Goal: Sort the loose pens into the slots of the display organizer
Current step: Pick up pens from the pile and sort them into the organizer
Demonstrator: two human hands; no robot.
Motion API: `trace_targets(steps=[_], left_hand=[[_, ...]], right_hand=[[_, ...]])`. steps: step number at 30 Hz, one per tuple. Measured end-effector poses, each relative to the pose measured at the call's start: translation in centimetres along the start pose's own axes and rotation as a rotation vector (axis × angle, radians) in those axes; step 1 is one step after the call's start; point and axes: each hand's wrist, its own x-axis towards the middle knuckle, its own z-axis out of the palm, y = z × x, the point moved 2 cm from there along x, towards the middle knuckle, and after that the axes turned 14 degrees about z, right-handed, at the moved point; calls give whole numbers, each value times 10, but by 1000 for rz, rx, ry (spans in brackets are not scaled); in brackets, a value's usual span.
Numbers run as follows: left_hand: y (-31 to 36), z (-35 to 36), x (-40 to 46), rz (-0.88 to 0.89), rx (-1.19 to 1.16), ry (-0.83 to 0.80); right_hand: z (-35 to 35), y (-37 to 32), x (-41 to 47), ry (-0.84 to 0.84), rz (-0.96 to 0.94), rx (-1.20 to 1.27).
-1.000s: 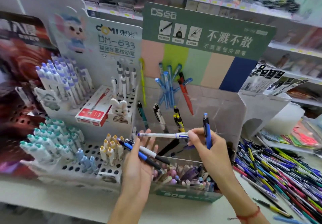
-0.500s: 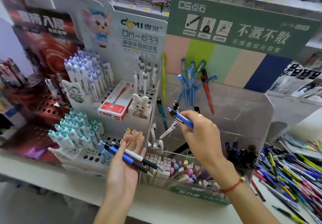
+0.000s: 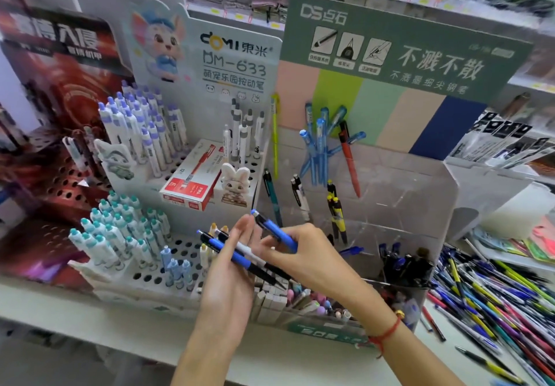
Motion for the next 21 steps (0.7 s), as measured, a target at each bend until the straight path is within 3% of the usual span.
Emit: trace_targets(steps=[4, 8, 12, 15, 21], left_hand=[[-6, 8, 0, -18, 113, -171], [-7, 6, 2, -14, 126, -166], [-4, 6, 7, 22, 68, -95], [-3, 0, 14, 16, 58, -42], [1, 3, 17, 26, 49, -80]], right_hand=[[-5, 4, -1, -82, 50, 7], [-15, 10, -5, -92, 66, 18], [-45, 8, -5, 285, 20, 108], [-68, 3, 8, 602, -7, -8], [-66, -6, 31, 760, 18, -329]])
